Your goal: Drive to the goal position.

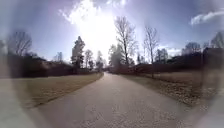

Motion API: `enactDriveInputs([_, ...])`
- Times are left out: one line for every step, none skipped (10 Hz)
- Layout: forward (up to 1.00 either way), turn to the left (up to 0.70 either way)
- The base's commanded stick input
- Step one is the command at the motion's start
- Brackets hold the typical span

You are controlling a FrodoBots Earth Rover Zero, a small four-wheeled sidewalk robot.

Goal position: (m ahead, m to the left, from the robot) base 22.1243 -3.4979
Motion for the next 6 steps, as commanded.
enactDriveInputs([1.00,0.00])
enactDriveInputs([1.00,0.00])
enactDriveInputs([1.00,0.00])
enactDriveInputs([1.00,0.00])
enactDriveInputs([1.00,0.00])
enactDriveInputs([1.00,0.00])
